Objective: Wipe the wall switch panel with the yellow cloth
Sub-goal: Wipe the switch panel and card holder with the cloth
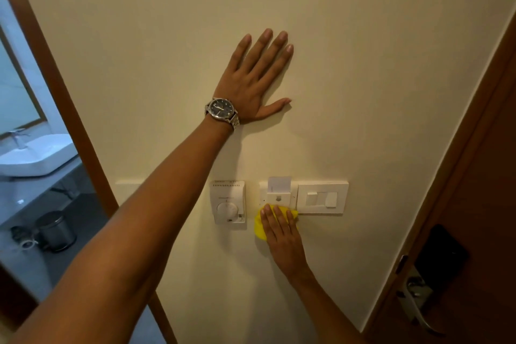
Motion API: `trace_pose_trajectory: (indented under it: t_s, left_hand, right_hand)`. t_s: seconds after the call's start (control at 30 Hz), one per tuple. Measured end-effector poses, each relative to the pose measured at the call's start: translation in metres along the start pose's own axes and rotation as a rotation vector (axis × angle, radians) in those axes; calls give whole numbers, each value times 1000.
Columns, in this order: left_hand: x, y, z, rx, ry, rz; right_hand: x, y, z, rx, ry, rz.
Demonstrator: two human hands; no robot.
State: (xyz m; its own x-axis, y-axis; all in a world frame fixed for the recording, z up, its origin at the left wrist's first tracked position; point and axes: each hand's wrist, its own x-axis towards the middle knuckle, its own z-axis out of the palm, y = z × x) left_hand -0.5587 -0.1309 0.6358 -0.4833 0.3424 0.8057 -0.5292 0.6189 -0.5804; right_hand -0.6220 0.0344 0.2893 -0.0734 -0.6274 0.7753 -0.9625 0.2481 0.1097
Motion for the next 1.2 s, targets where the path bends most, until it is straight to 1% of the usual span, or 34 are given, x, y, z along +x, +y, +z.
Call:
trace_pose_trajectory:
  t_s: [0.07,0.13,0.23,0.3,0.37,0.47,0.57,0.67,0.8,0.87,1.0,1.1,1.2]
  left_hand:
    - [1,-1,1,1,6,-1]
    - [0,-1,4,0,6,-5]
    - [0,-1,6,10,13,-5]
    - [0,0,6,3,9,-2]
    - [1,0,4,3,1,-8]
    - [-2,1,-1,10,-10,-17]
    - [-5,2,-3,8,-6,-14]
    - [-4,3,-1,9,1,-13]
    - [-4,1,3,30,19,-6]
    - [-3,3,1,23,16,-12]
    - [-4,1,1,13,7,-16]
    - [-4,2,0,9,13,-18]
    - [-5,2,1,13,8,-16]
  right_hand:
    - [19,-1,-5,-9,20,-30]
    - [31,-9,-5,13,60,-14]
    - [46,-23,-5,61,131,80]
    - [53,-23,-5,87,149,125]
    - [44,-21,-2,53,126,87]
    - [6,-18,5,-10,36,17]
    - [5,-8,4,-15,14,-1]
    - [24,-8,1,-9,76,-57]
    - [50,-15,-4,118,186,79]
    - [57,-17,-3,149,205,69]
    - [48,-13,-2,176,142,-26]
    - [43,-11,-3,128,102,-14]
    - [24,-7,-1,60,3,-17]
